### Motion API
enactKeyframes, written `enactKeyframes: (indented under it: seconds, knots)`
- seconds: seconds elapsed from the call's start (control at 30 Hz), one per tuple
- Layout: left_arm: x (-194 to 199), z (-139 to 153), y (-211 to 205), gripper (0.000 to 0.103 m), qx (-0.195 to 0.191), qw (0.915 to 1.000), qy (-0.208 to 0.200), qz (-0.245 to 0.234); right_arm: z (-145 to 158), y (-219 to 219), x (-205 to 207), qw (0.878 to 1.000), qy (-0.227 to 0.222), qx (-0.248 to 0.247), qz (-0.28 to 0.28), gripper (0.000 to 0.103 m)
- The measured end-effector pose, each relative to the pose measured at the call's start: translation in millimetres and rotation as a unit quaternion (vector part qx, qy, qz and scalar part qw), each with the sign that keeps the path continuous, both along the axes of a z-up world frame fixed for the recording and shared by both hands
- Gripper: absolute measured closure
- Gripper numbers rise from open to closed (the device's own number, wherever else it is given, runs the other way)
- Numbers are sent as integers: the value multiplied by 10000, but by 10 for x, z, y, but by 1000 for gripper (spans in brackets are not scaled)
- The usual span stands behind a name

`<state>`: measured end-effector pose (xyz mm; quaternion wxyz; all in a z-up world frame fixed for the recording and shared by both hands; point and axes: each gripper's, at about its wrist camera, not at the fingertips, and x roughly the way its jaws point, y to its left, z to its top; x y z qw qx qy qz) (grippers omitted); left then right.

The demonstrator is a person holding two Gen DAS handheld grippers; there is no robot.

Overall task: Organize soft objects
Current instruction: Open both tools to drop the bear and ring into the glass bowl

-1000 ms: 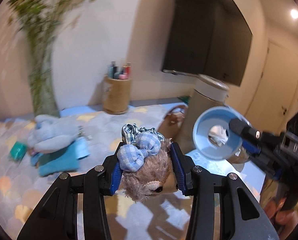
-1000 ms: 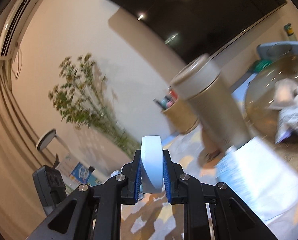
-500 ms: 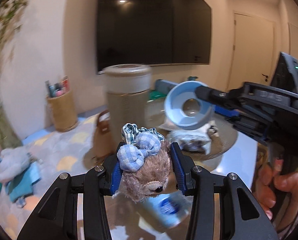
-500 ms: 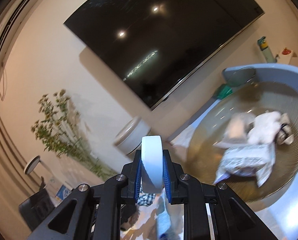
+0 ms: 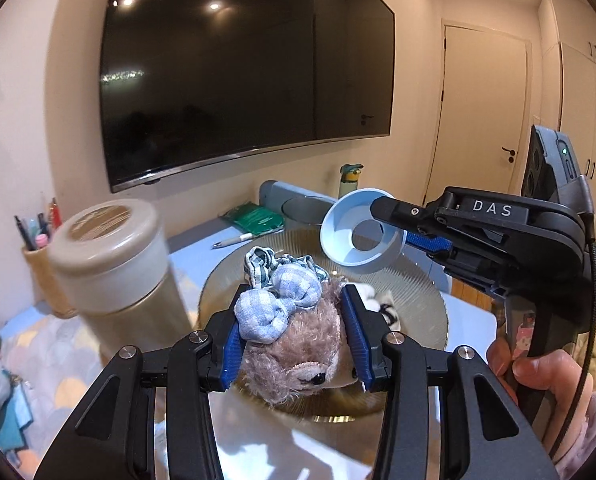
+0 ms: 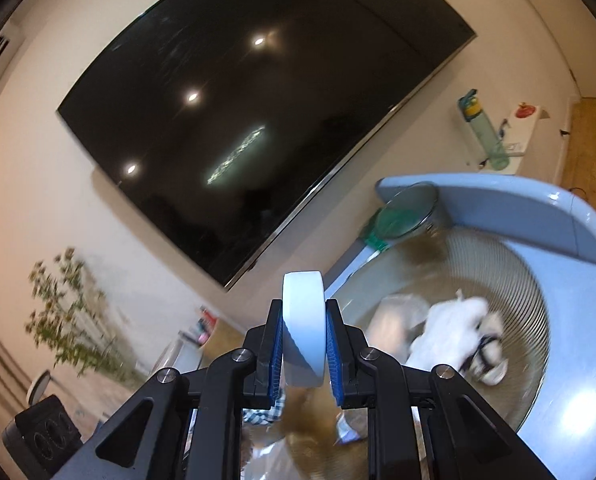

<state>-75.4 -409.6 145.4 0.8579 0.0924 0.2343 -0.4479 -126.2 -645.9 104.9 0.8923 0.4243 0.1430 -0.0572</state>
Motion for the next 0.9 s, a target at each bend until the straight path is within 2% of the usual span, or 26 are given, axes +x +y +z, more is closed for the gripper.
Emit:
enactKeyframes:
  seconds: [0.2,0.27,0.3,0.37,0.4,0.43,0.47,0.5,0.53,0.6,0.73,0.9]
  knots:
    - [97,-100,-185,61,81,9998,139,-96,-90,-285,192,9996,224,154,-85,84]
    - [143,-129,-199,57,89,9996,243,-110,-130,-326,256,9993,302,193,-53,84]
    - [168,-141,-216,52,122,9995,270,-103,-152,-334,289,9992,341,216,-8,84]
    - [166,-155,-246,33,239,9995,197,-14,-203,-342,383,9984,483,270,150,82]
    - [148,-160,-260,25,263,9995,158,-40,-229,-334,428,9974,618,313,205,70]
    - [143,-168,-276,8,317,9994,144,-43,-251,-332,468,9959,800,357,217,41]
    - [131,-174,-295,1,386,9991,147,-58,-253,-323,472,9953,893,334,167,27]
    - [106,-174,-306,1,419,9989,157,-108,-237,-313,459,9953,931,255,73,7]
    - [76,-173,-318,1,452,9987,149,-157,-210,-301,429,9956,928,147,-44,1]
    - [29,-177,-346,1,514,9984,124,-177,-145,-283,357,9956,919,-17,-193,1]
    - [-33,-178,-343,1,559,9979,211,-235,-112,-287,305,9950,985,53,-127,1]
    - [-131,-156,-326,1,637,9975,131,-281,-56,-222,221,9942,1062,24,-191,1]
